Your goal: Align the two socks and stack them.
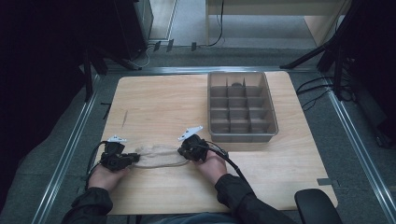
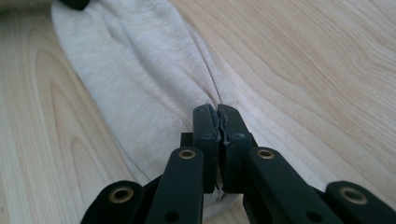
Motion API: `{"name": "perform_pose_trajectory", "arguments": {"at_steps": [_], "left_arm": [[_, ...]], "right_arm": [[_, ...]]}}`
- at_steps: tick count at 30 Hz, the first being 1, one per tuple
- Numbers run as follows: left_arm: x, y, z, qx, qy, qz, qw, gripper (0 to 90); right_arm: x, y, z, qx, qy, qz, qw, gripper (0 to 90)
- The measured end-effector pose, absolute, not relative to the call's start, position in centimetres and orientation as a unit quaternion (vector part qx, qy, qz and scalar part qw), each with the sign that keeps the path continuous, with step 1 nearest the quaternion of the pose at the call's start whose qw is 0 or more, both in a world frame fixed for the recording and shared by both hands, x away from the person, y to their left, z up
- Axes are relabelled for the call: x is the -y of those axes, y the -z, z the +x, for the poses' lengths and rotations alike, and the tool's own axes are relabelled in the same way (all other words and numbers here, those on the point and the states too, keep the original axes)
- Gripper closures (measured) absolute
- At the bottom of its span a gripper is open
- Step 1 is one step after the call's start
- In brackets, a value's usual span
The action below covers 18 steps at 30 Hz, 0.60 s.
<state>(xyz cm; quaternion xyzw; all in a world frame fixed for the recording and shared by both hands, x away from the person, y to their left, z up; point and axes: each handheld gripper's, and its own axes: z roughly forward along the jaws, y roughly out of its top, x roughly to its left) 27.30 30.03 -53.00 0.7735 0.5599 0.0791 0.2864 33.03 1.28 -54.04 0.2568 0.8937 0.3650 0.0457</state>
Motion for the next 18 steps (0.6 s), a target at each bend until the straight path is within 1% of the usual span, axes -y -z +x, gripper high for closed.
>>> {"name": "perform_pose_trajectory", "arguments": {"at_steps": [2,7,9,14,16,18], "left_arm": [[-30.0,53.0,27.4,-0.561,-0.078,0.773,0.287,78.2],[-30.3,53.0,27.8,-0.568,-0.07,0.765,0.294,77.9],[-30.2,52.9,28.0,-0.57,-0.078,0.766,0.287,76.6],[-30.6,53.0,28.6,-0.572,-0.071,0.761,0.298,75.6],[-30.8,53.0,28.9,-0.574,-0.074,0.759,0.3,75.6],[-31.0,53.0,29.2,-0.575,-0.076,0.758,0.3,75.5]], "right_arm": [[-1.0,54.1,33.0,-0.895,-0.367,0.25,0.037,86.7],[-1.4,54.2,33.0,-0.891,-0.374,0.254,0.036,82.6],[-1.5,54.2,33.1,-0.889,-0.376,0.258,0.034,82.4],[-1.7,54.3,33.3,-0.888,-0.379,0.259,0.034,80.4],[-1.9,54.3,33.5,-0.884,-0.385,0.265,0.028,76.1],[-2.1,54.4,33.7,-0.88,-0.388,0.273,0.022,74.9]]}}
